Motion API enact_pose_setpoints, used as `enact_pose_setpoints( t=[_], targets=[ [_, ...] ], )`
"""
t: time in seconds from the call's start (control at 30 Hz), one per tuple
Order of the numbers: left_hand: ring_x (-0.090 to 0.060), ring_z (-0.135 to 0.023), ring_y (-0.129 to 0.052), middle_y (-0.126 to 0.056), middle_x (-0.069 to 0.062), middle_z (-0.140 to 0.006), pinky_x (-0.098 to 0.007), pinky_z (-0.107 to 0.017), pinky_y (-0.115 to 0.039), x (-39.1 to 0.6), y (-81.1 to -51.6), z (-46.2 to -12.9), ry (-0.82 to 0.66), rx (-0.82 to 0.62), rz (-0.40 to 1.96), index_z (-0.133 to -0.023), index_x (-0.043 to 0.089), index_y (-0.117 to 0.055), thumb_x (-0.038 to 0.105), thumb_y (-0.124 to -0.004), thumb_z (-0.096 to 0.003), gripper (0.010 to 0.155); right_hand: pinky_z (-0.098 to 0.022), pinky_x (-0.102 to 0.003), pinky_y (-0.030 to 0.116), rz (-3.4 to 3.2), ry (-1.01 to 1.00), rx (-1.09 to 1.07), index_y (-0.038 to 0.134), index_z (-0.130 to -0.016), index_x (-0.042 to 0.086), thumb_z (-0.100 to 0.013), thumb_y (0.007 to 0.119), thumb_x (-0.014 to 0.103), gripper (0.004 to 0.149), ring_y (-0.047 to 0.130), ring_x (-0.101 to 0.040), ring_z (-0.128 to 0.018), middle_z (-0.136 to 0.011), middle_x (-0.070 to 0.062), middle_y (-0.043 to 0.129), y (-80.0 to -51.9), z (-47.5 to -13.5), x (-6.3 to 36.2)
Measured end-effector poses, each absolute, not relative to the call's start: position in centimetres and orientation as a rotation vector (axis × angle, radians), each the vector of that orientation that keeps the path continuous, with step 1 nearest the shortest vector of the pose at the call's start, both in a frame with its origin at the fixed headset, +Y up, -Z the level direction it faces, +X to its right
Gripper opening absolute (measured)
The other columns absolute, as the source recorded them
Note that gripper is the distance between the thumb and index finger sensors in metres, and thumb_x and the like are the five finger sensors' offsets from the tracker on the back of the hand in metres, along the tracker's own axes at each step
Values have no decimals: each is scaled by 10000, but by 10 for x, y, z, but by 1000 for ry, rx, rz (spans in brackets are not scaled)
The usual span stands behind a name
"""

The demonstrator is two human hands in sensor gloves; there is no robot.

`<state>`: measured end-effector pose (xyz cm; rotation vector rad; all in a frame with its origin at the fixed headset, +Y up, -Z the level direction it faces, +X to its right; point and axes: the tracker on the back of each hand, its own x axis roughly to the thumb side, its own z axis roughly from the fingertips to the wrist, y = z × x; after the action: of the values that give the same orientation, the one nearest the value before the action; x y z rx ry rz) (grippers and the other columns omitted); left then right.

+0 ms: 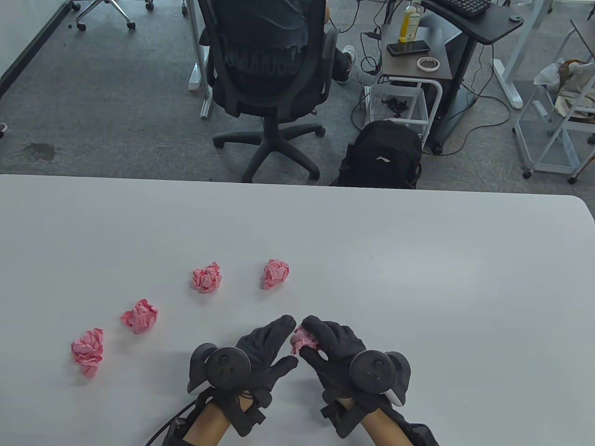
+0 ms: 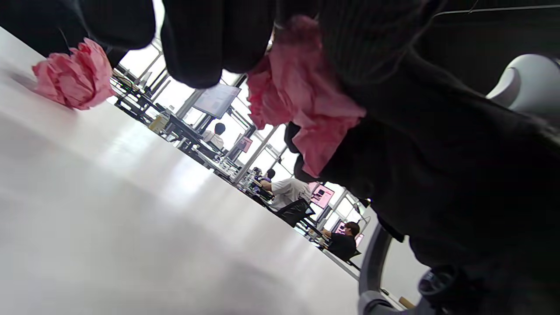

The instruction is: Flatten crumpled papers and stack

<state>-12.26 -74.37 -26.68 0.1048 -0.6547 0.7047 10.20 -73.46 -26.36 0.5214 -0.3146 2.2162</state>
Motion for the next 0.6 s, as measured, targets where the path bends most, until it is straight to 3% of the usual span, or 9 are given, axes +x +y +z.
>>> enact_pose_setpoints(
  t=[0.13, 0.27, 0.37, 0.47, 0.6],
  targets=[
    [-341, -869, -857, -657, -99, -1043, -561, -678, -679, -123, -744, -265, -666, 95, 759, -1128, 200, -428, 527, -832, -487, 825, -489, -502, 739, 2147, -332, 537, 614, -1015, 224, -462, 848, 531, 675, 875, -296, -603, -806, -88, 859, -733, -258, 100],
    [-303, -832, -886, -683, -76, -1016, -532, -662, -710, -132, -746, -268, -589, 101, 879, -1106, 207, -477, 519, -822, -494, 768, -541, -524, 699, 2063, -265, 668, 606, -1030, 234, -489, 772, 561, 653, 829, -336, -684, -896, -140, 796, -735, -257, 95],
    [-303, -792, -893, -696, -84, -995, -537, -655, -708, -140, -754, -273, -531, 6, 1122, -1084, 220, -518, 504, -845, -490, 735, -619, -593, 580, 2040, -147, 794, 461, -1091, 224, -486, 871, 434, 760, 681, -406, -810, -1009, -168, 621, -739, -257, 88],
    [-309, -780, -873, -692, -89, -982, -554, -664, -682, -138, -762, -275, -542, -125, 1289, -1059, 213, -514, 525, -844, -498, 722, -629, -587, 583, 2201, -300, 794, 443, -1090, 266, -489, 870, 419, 753, 680, -393, -832, -989, -90, 634, -736, -252, 87],
    [-279, -698, -927, -773, -67, -905, -543, -624, -723, -137, -764, -276, -565, -137, 1267, -1026, 179, -572, 617, -765, -511, 703, -614, -577, 610, 2189, -430, 792, 517, -1068, 251, -488, 849, 457, 700, 707, -397, -827, -970, -92, 682, -731, -249, 90]
  ],
)
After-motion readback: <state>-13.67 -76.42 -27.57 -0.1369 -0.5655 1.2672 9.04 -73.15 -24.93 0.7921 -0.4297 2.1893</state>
